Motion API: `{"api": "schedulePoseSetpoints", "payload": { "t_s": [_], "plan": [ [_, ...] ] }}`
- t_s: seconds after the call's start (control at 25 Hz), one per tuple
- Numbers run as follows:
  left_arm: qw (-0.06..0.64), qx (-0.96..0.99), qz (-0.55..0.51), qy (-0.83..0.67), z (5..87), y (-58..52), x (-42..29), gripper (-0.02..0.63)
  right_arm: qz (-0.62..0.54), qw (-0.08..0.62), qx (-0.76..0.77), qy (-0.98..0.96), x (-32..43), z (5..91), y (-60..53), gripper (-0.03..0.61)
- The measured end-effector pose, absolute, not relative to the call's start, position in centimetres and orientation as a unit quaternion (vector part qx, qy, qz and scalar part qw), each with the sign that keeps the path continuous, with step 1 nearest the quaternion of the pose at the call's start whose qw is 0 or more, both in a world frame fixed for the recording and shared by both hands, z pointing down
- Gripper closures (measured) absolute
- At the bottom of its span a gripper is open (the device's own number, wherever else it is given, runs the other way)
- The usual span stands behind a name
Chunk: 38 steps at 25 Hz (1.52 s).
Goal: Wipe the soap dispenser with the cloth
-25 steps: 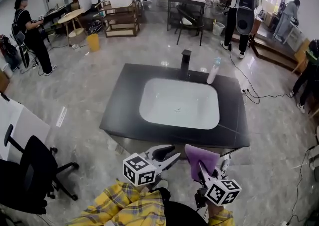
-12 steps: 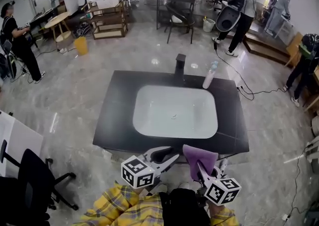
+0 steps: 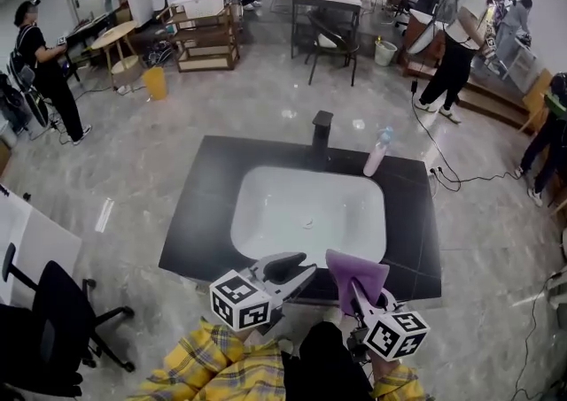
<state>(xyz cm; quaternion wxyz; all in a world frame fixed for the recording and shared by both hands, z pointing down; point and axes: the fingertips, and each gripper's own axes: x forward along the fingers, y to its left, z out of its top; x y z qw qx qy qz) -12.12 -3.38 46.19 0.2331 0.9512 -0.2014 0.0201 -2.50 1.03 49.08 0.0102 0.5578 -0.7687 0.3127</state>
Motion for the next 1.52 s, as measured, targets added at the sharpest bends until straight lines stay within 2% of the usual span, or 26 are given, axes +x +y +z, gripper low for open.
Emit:
{"api": "schedulePoseSetpoints", "payload": {
  "t_s": [0.72,1.52],
  "plan": [
    [0.193,0.96,0.01,-0.202,42.6,-13.1,3.2,0.485,0.284,-0.006,0.54,-0.792,10.8,46.5,-8.5,0.541],
    [0.132,0.96,0.005,-0.246,37.5,-23.4,10.4,0.485,0.258,-0.022,0.522,-0.813,18.4,44.9,-17.0,0.541]
  ]
}}
